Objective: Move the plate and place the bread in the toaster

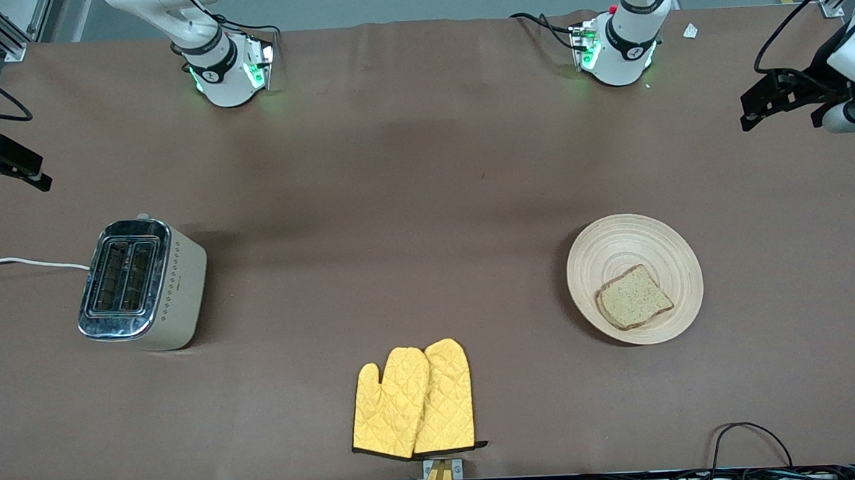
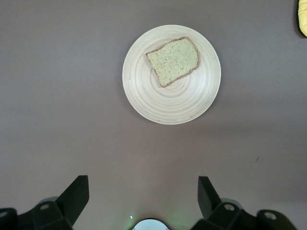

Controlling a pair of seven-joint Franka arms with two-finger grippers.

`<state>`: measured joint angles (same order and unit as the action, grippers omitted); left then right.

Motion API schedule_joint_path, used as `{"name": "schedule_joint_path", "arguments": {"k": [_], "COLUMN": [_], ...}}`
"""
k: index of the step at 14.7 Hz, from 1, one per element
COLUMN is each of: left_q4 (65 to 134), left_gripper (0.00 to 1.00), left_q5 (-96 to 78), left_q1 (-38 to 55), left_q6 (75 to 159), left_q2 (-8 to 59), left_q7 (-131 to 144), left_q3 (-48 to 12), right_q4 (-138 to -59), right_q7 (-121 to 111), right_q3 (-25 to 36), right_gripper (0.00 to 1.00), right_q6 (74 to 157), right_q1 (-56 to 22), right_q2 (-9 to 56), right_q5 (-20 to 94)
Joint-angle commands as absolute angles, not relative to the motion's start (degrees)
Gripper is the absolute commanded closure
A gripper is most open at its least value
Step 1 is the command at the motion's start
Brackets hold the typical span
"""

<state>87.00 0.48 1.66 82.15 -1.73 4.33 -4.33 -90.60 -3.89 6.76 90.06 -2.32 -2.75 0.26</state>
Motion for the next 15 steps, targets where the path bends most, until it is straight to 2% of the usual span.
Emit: {"name": "schedule_joint_path", "arguments": {"k": [1, 5, 10, 15], "left_q4": [84.9, 85.2, 85.5, 85.6], "left_gripper": [0.00, 0.00, 0.00, 0.00], "left_q5": [-3.2, -7.7, -18.2, -27.8], "left_q1": [1.2, 0.1, -7.5, -13.1], "left_q6": [82.3, 88.7, 96.9, 101.4], "left_q2": [2.9, 9.0, 19.0, 28.2], "left_q7": [3.7, 3.6, -4.5, -14.9], "left_q3": [-3.2, -0.2, -0.2, -0.3], "right_q4": [-92.2, -92.2, -92.2, -92.2], "right_q7": [-4.2, -4.2, -4.2, -4.2], "right_q3": [6.4, 6.4, 6.4, 6.4], "right_gripper": [0.00, 0.00, 0.00, 0.00], "right_q6": [90.4, 90.4, 90.4, 90.4], "right_q1": [-2.0, -2.0, -2.0, -2.0], "right_q2": [-4.3, -4.3, -4.3, -4.3], "right_q5": [-0.6, -0.6, -0.6, -0.6]}}
